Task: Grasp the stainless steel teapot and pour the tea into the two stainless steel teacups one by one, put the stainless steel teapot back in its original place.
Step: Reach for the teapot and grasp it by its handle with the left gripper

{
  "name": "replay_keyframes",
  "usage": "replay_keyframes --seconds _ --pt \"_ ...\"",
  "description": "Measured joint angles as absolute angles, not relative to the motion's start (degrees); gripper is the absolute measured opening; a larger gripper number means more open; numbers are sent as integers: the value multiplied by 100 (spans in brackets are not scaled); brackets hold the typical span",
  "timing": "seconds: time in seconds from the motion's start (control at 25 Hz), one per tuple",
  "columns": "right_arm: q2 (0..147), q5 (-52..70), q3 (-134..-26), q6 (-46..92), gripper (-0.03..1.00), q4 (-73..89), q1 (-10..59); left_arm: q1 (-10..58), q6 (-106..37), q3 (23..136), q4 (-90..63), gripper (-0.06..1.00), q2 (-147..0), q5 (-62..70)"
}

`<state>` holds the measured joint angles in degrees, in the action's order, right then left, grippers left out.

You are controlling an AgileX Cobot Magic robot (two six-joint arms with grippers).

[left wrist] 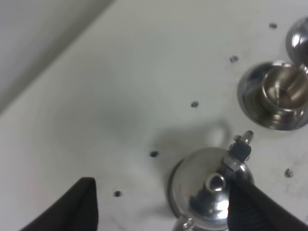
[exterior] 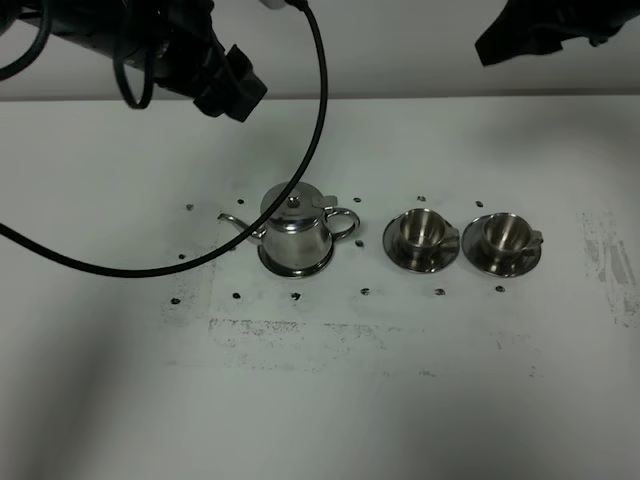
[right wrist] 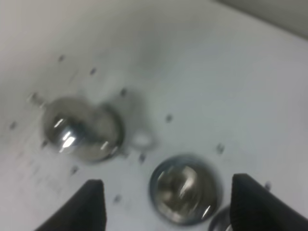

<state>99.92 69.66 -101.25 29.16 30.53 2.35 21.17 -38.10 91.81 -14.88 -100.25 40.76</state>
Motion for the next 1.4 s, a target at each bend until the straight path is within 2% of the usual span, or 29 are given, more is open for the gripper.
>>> replay_keyframes --seconds 0.24,0.52,0.96,1.4 --pt "8203 6529 -8701 2975 54 2972 235 2187 -4865 8829 -1743 55 -9214 3976" --pt "6322 6464 -7553 2554 54 2636 235 2193 -5793 8822 -1860 55 -9211 4355" --pt "3475 6577 -5789 1722 54 1658 235 2382 -6568 8804 -1856 55 -9284 4416" --pt "1107 6222 -3557 793 50 616 235 2518 -6618 8804 -1747 55 -9588 4151"
